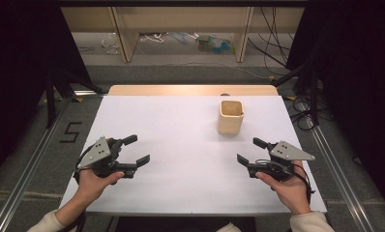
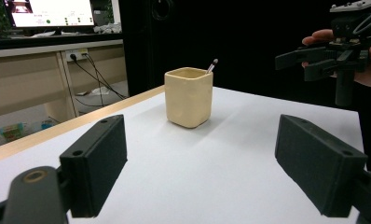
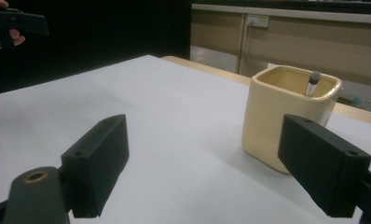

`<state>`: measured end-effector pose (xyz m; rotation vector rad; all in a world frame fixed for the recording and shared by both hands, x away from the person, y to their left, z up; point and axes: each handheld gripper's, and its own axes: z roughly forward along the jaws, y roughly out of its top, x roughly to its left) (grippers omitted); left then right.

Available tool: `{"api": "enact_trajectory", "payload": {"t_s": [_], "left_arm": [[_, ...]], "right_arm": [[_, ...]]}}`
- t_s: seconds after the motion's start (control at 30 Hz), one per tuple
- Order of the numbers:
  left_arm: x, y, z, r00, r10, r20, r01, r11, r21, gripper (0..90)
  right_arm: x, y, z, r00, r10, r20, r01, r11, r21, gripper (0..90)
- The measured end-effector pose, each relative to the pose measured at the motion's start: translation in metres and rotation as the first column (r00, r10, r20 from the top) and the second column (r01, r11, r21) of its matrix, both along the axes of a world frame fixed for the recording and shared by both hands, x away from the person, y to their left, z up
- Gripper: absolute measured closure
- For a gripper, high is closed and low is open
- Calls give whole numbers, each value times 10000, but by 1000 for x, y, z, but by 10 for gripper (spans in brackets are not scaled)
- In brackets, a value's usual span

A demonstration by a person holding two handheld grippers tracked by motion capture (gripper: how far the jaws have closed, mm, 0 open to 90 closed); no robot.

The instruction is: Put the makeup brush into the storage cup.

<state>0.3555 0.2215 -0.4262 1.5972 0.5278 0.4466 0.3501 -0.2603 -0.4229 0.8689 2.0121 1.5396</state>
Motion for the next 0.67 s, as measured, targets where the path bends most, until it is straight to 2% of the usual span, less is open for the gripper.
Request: {"api": "enact_trajectory", "payload": {"t_s": [0.27,0.37,0.43,0.5,0.63,0.67], "left_arm": [[-1,-2,-2,10000,-81,-56,82,9999,126,166],[-1,-3,-2,9999,-123,1,123,9997,222,166],[-1,-3,-2,9999,-125,30,124,9995,280,166],[-1,-3,-3,9999,-89,-59,90,9997,221,166],[-1,-3,-3,9999,-121,0,121,9995,299,167],[-1,-4,-3,9999,-84,-57,85,9997,244,167]], "right_arm": [[0,0,-1,10000,12,20,-12,10000,-44,174],[1,1,-2,10000,88,4,-88,9999,90,174],[1,1,-2,10000,16,45,-16,10000,-32,174],[3,1,-3,9996,95,266,-93,9999,-59,174],[1,1,-2,10000,40,32,-40,10000,-10,174],[1,2,-3,9999,150,8,-150,9998,132,174]]}}
